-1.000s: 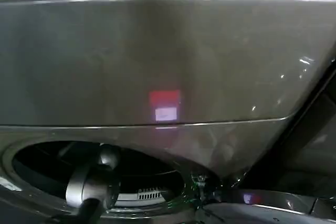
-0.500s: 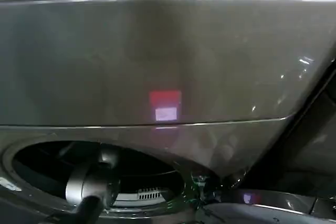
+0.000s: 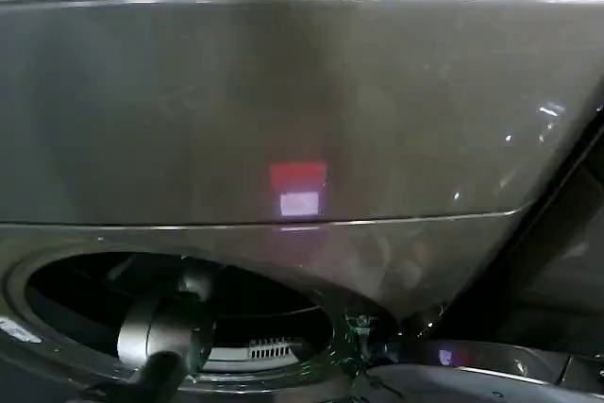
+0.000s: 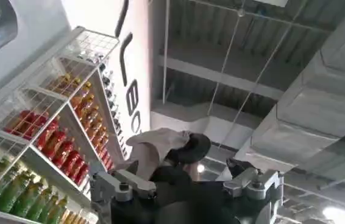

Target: Grasp the clothes from the dryer.

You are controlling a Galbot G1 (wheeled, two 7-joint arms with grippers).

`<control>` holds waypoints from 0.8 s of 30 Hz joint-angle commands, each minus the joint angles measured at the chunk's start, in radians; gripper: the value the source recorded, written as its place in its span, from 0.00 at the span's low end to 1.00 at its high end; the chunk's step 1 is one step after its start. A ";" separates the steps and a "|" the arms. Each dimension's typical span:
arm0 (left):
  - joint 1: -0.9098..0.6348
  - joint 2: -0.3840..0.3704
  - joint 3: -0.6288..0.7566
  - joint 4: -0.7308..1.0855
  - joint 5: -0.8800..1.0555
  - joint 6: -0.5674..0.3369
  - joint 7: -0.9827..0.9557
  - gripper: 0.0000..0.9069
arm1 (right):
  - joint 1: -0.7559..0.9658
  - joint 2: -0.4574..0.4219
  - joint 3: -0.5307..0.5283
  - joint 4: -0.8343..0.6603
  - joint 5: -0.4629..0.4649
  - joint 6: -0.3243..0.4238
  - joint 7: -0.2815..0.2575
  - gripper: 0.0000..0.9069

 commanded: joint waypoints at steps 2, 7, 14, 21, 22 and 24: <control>0.017 -0.001 0.052 -0.095 -0.142 0.078 -0.119 0.00 | 0.002 -0.001 0.000 0.003 0.001 -0.001 -0.001 1.00; 0.023 0.007 0.119 -0.113 -0.387 0.168 -0.460 0.00 | 0.002 0.001 -0.010 -0.001 -0.026 0.007 -0.002 1.00; 0.061 -0.014 0.159 -0.248 -0.776 0.366 -0.657 0.00 | 0.019 -0.002 -0.021 0.009 -0.037 0.006 -0.004 1.00; 0.102 -0.037 0.141 -0.350 -1.235 0.450 -0.860 0.00 | 0.015 -0.001 -0.016 -0.004 -0.056 0.018 -0.012 1.00; 0.108 -0.041 0.139 -0.351 -1.252 0.430 -0.896 0.00 | 0.017 0.000 -0.019 -0.004 -0.061 0.021 -0.011 1.00; 0.117 -0.049 0.130 -0.357 -1.311 0.405 -0.939 0.00 | 0.021 0.003 -0.025 -0.002 -0.064 0.027 -0.011 1.00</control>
